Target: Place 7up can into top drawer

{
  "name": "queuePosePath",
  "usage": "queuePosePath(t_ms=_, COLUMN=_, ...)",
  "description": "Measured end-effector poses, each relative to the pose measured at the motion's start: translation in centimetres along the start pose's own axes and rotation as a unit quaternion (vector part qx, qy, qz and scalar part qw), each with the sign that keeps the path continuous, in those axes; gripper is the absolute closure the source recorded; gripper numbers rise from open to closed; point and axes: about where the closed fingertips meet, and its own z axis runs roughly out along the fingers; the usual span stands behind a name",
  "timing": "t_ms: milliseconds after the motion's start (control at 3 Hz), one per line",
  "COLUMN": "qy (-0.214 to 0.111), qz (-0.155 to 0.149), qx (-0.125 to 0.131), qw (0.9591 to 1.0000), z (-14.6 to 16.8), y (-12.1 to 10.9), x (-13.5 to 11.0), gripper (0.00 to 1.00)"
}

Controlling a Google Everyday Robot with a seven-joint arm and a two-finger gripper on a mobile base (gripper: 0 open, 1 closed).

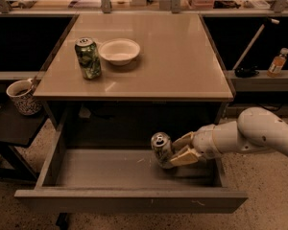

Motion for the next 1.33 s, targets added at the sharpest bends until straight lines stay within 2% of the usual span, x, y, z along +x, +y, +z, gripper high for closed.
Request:
queuePosePath(t_ms=1000, qy=0.000, qz=0.000, qx=0.000, qw=1.0000, z=0.01, y=0.00, x=0.00, gripper=0.11)
queuePosePath(t_ms=1333, qy=0.000, qz=0.000, qx=0.000, qw=1.0000, z=0.01, y=0.00, x=0.00, gripper=0.00)
